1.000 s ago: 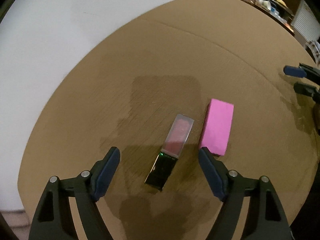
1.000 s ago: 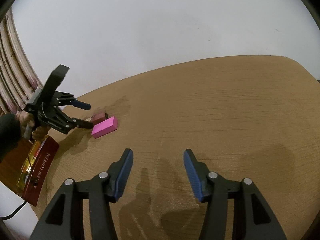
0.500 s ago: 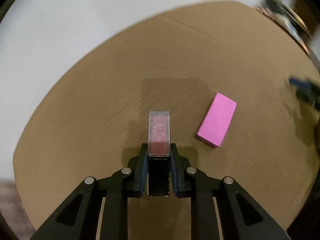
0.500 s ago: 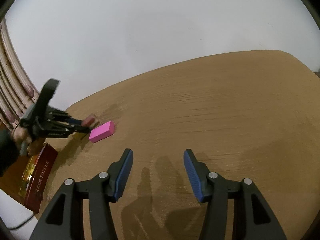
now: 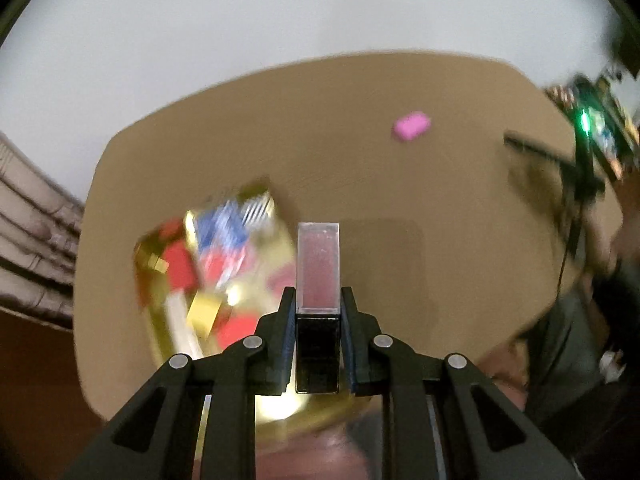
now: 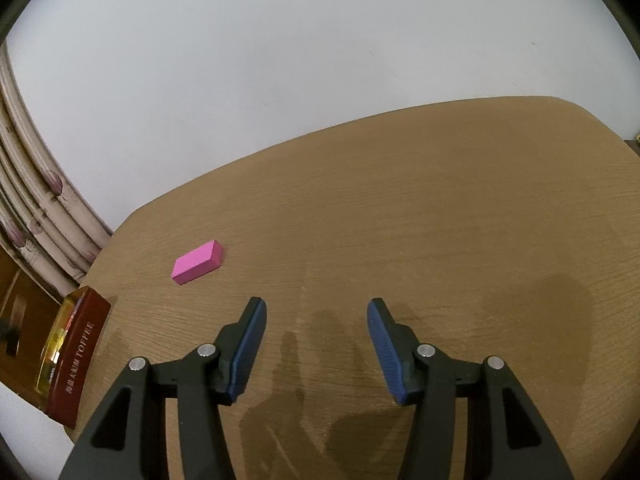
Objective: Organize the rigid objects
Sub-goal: 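Lower the lipstick tube into the gold tin and open the left gripper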
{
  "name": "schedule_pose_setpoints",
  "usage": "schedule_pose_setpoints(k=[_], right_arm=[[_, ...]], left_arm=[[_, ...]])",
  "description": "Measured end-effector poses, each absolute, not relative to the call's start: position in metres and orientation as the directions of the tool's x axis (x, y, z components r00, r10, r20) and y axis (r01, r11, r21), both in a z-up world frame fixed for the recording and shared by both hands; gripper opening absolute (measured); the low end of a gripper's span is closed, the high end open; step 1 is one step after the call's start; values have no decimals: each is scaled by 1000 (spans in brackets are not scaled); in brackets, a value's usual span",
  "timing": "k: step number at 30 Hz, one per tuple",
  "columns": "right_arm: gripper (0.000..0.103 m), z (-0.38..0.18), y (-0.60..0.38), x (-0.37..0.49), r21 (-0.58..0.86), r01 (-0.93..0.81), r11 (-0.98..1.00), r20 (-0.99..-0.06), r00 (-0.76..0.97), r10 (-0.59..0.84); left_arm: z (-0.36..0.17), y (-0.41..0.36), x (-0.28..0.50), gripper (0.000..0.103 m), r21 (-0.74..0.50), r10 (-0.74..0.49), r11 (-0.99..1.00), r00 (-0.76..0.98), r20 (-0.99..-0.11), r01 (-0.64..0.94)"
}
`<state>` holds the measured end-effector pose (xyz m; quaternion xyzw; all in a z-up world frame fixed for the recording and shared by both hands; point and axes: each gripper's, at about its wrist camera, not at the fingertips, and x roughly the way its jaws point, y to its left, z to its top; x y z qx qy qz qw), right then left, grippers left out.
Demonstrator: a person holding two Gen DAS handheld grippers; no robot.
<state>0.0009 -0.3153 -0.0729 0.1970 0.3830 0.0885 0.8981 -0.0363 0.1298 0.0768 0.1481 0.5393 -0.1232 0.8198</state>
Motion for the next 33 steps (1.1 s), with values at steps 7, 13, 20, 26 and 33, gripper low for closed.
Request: schedule_pose_setpoints(k=[7,13,20,26,33], right_arm=[[54,-78,-300,13,364,9,931,-712,647,272],[55,-80,-284,17,327,9,945,-728,640,246],[55,-83,-268,22,307,9,952,-736,636,232],[55,-83,-267,22,294,9,956,-740,636,221],[55,-84,-268,23,294,9,956,-739,636,222]], left_arm=[[22,145,-55,18,150,-27,857,334,-942,493],[4,170,-52,18,141,-37,833,309,-950,535],[-5,172,-45,18,102,-85,768,258,-963,633],[-13,172,-44,18,117,-64,717,232,-971,687],[-9,181,-48,20,158,-25,694,243,-970,702]])
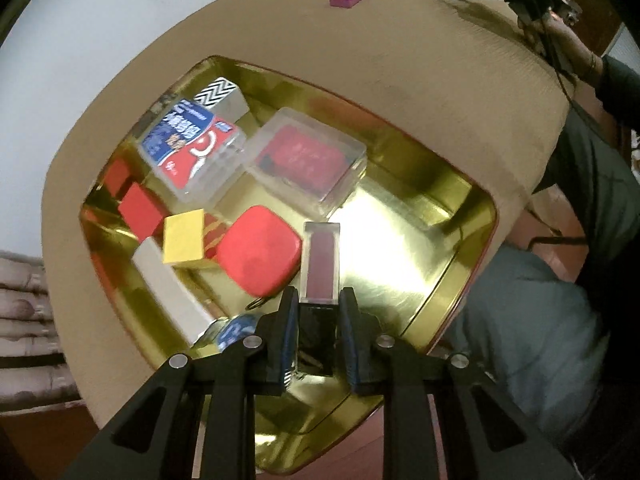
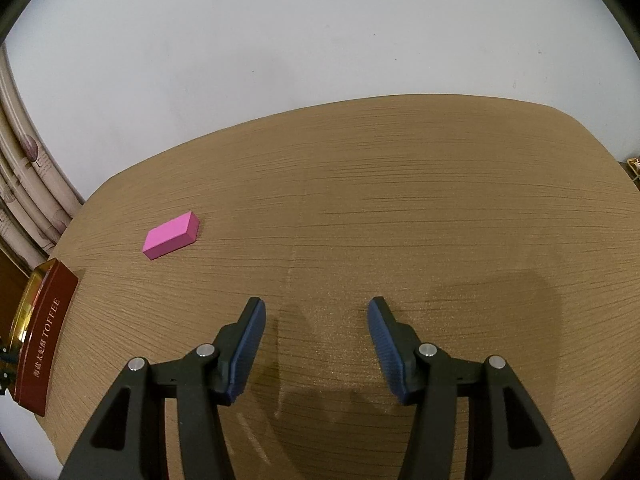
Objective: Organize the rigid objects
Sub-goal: 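Lower the lipstick tube into the gold tin and open the left gripper, then grasp the pink eraser with the right gripper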
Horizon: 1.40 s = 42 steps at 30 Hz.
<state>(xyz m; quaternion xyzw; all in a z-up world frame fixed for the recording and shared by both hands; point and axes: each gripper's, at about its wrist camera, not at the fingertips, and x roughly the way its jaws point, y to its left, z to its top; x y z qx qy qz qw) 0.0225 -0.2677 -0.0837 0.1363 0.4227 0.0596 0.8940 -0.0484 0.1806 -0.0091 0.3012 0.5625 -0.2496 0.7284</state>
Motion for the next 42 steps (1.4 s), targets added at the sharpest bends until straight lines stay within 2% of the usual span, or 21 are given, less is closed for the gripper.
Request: schedule_pose_setpoints(k=[3,5,6,8,11,16,19,21,22,27,31,34,42], right_arm=[[55,-85,-266,23,299,8,954,-738,636,226],[55,-87,-269,23,301,7,954,-737,636,228],[55,-87,-268,23,300,7,954,-737,636,227],[55,-87,-269,23,295,7,956,-739,636,224],[55,-87,-271,22,287,7,958,-741,635,217],[55,-83,-256,28,216,-5,976,-767,618,172],[55,-75,-235,36,265,-113,958,-763,583,280],[55,-66,-214,42,247,-171,954,-764,571,300],[55,-61,-201,48,251,-203,947,-767,556,322],[55,-43,-147,77,262,-259,930,-773,520,363],[55,-47,-117,98,204,-284,937,-798,506,328],[55,-55,-105,113,109,-253,961,-832,507,227],[55,-61,-110,135,106,-241,965,-850,482,214]], left_arm=[[-4,182,-52,22,181,-10,693,261,-965,697],[12,187,-54,24,158,-57,730,289,-956,665],[18,188,-55,34,152,-73,744,304,-950,651],[35,192,-59,48,167,-84,792,377,-923,586],[57,197,-68,48,107,-126,893,471,-873,437],[72,196,-99,48,14,-53,994,617,-785,104],[74,187,-130,53,-39,-25,999,672,-740,-6],[71,177,-151,67,-24,32,997,697,-716,-70],[68,172,-161,69,-24,50,995,705,-707,-95],[52,170,-179,70,-149,-8,979,706,-708,-137],[49,171,-175,70,-133,-7,984,711,-703,-122],[49,168,-178,70,-139,-24,985,717,-697,-102],[36,156,-178,70,-136,-54,989,692,-720,-64]])
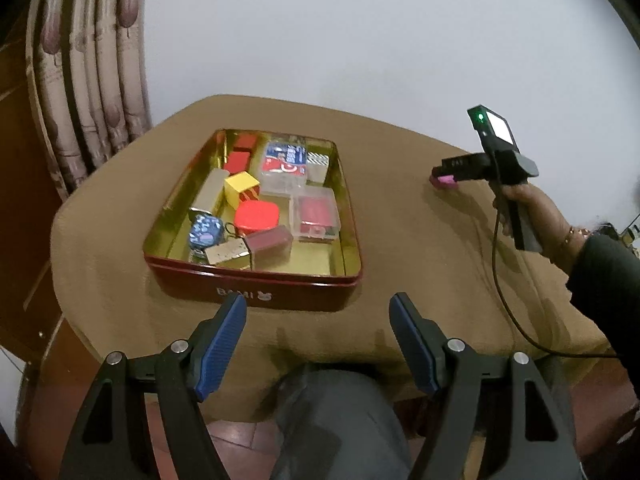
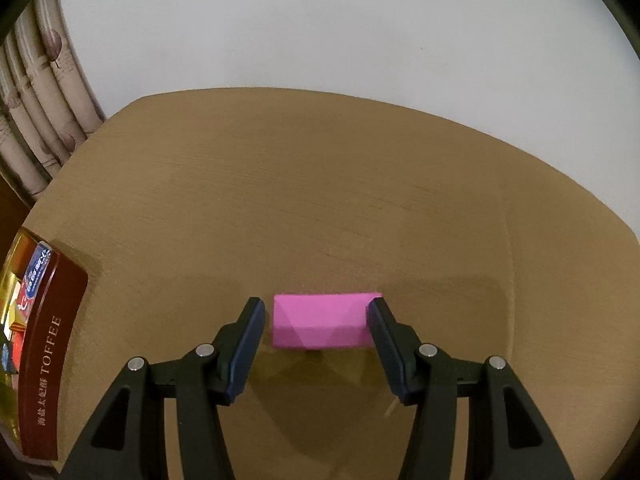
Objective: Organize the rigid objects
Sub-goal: 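Grasp the pink eraser with the right gripper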
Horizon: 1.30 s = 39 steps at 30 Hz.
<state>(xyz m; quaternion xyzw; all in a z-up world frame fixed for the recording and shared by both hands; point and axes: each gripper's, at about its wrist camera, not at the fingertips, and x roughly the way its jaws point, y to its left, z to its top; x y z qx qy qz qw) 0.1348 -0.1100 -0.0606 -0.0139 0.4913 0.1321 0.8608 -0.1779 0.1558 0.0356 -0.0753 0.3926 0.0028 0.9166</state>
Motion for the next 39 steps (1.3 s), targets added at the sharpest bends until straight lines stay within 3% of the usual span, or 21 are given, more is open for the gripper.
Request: schedule_pose_setpoints(k=[11,14,17,20,24,30,35,39], right_arm=[[56,-60,-98,141,50,-303,952,-881,436,186],[68,-62,-99,146,10,-347,938,-897,412,162],[82,-69,-109,157,96,-320,943,-913,349,212],[82,-73,-114,159,156,-319,935,-917,305,257],[83,-75,-106,152,92,-336,937,-914,345,213],[83,-66,-123,154,248,-226,942,-879,356,317],[83,-73,-153,165,468,-36,883,-834,311,455],[83,-74,-149,159,426,59,903,-878,267,397]], left_arm=[[24,156,-170,70,-152,-73,986,667,-742,-61],[22,157,-168,70,-165,-83,984,661,-746,-63],[18,158,-166,70,-177,-92,982,648,-756,-66],[17,160,-165,70,-186,-96,980,646,-758,-72],[12,161,-163,70,-210,-117,975,626,-771,-76],[12,160,-166,70,-210,-122,975,622,-773,-70],[8,161,-166,70,-216,-132,974,606,-784,-67],[5,162,-164,70,-229,-144,971,593,-792,-70]])
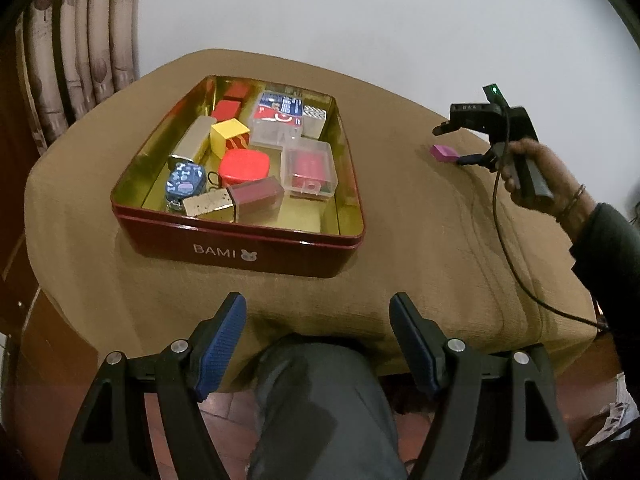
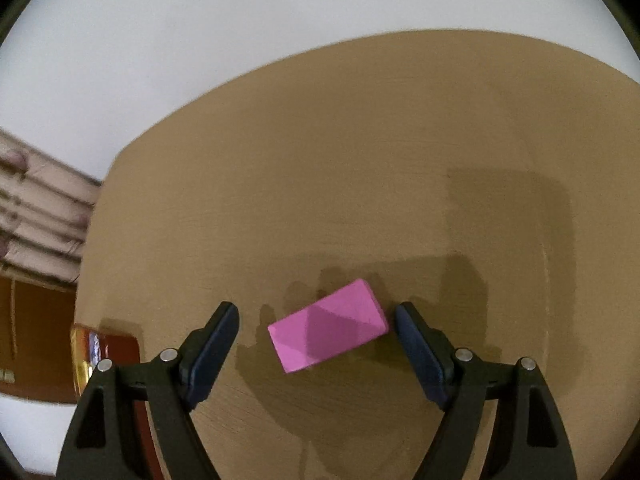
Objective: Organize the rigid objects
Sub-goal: 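Grasp the pink eraser with the right gripper, then carry the pink eraser into the gold tin and open the right gripper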
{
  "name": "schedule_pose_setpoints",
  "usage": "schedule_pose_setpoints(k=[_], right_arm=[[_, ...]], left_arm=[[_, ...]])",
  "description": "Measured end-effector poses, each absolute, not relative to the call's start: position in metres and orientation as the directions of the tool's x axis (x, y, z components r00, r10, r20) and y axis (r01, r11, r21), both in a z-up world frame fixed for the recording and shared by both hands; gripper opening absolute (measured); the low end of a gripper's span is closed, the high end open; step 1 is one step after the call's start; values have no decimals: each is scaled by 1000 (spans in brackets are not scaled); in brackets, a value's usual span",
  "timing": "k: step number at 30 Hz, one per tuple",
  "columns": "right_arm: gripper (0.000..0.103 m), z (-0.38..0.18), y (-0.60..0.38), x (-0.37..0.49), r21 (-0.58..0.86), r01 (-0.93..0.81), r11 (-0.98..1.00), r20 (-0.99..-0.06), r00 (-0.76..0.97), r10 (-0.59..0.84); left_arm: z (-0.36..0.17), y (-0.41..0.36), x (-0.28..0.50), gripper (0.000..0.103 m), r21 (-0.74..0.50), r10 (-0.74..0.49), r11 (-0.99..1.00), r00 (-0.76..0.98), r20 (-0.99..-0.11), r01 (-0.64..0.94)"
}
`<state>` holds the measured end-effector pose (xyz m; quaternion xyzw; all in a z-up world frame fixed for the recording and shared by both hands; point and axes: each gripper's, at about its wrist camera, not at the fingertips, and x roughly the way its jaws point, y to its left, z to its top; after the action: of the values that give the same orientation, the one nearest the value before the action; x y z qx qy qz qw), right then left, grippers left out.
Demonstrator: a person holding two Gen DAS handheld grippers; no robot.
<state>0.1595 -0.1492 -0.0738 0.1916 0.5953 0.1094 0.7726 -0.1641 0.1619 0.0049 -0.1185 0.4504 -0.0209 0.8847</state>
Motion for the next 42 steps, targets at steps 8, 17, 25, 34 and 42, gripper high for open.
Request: schedule_pose_setpoints(k=[8,17,25,34,42], right_arm=[[83,-72,-134,147,369,241,898,-919,240,313],[82,-70,-119,143,218,491,843,-967,228,116],[30,-63,-105,140,184,403,897,-955,287,67],[30,-31,-115,92,367,225,903,-895,348,278],[30,46,-42,12,535,-228,813,-764,281,581]], left_arm=[[4,160,-166,70,-265,-188,963,578,-794,-50],[8,175,-170,71,-329,-234,942,573,-786,-66],[5,203,-176,73,-403,-258,904,565,-783,-146],[20,201,-185,74,-319,-152,932,614,-775,-173],[26,195,-191,78,-214,-31,951,621,-783,-221]])
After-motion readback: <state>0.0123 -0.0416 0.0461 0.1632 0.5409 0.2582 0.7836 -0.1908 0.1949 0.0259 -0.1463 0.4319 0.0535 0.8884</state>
